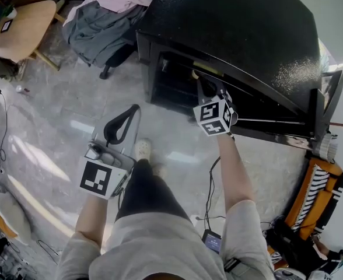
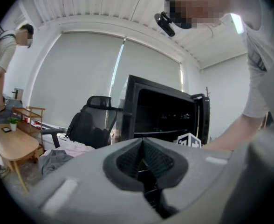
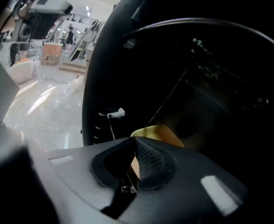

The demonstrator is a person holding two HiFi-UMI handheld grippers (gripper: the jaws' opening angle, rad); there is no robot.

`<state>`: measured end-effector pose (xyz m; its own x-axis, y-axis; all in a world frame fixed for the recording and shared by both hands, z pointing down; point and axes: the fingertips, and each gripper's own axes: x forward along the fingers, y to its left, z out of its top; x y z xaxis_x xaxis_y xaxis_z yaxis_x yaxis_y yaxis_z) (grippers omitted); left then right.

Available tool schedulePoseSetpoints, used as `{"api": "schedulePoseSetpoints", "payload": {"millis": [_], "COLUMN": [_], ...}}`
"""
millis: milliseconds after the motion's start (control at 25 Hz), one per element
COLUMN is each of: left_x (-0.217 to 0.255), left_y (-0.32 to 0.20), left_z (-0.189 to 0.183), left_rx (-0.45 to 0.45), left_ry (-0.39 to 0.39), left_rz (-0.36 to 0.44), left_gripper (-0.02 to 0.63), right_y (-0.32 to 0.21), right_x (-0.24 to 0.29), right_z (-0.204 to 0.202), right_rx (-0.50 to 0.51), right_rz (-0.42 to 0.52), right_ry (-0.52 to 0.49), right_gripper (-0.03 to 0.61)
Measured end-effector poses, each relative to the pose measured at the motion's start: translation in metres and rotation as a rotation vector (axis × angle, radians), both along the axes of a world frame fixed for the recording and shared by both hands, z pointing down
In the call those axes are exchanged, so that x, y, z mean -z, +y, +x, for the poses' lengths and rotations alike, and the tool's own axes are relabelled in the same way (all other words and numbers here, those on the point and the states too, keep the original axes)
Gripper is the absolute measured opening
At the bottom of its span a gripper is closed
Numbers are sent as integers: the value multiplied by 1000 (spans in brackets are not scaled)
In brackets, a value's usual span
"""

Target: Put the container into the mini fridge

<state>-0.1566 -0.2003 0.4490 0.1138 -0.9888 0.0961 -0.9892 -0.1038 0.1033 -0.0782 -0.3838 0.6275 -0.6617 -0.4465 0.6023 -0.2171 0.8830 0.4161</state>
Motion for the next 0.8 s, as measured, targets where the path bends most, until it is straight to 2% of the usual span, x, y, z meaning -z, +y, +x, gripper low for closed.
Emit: {"api": "schedulePoseSetpoints", "payload": {"millis": [120,400,800], "left_x": [5,-1,-2], "left_y": [-2,-2,-7], "left_z": [6,17,40], "left_rx": [-12,-28,-82], "left_ry": [-1,-28,-35], "left_rz": [23,-27,-41], "left_gripper": [2,2,2], "right_y": [6,28,56], "right_x": [8,16,52], "right_z": [4,19,42], "right_rx": [-24,-42,-126], "right_rz": [-52,-127,-205], "right_ry": [-79,-169,-348], "right_gripper": [-3,-3,-3]}}
